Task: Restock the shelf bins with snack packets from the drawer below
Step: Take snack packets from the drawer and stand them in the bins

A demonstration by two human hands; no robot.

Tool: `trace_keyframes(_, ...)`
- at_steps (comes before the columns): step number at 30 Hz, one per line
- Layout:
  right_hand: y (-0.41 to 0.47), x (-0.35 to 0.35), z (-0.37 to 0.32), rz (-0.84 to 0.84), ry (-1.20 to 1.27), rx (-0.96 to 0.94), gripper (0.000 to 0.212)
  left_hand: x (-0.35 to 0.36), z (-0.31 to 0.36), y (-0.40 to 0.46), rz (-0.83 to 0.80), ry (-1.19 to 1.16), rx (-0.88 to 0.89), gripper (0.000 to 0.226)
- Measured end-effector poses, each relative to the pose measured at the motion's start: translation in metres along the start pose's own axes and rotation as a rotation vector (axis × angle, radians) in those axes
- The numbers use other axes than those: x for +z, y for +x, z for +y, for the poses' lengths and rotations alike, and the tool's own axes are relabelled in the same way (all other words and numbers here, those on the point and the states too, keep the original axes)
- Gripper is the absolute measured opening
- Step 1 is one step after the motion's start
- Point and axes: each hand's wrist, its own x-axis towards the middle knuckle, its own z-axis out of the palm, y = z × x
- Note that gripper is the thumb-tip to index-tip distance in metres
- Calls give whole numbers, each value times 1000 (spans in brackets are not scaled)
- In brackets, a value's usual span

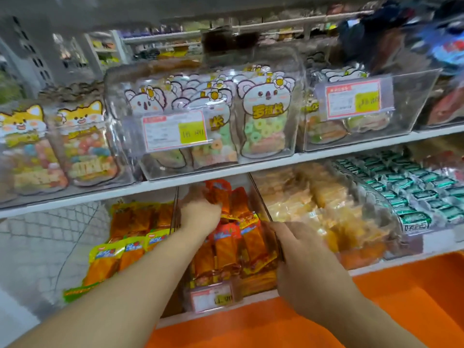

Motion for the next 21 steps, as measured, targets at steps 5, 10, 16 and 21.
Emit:
trace_keyframes(5, 3, 2, 6, -15, -9, -26, 68, 30, -11, 19, 55, 93, 32, 34)
trace_keyframes(10, 3, 5, 8, -9, -20, -32, 67, 23, -12, 10, 20, 349, 137, 38)
trace_keyframes(16, 2, 9, 9, 26, -17, -41, 66, 9, -15, -3, -52, 422, 240, 55)
trace_keyframes(21, 0, 10, 9, 29, -28, -47, 68, 4, -15, -7, -185, 456, 178, 45)
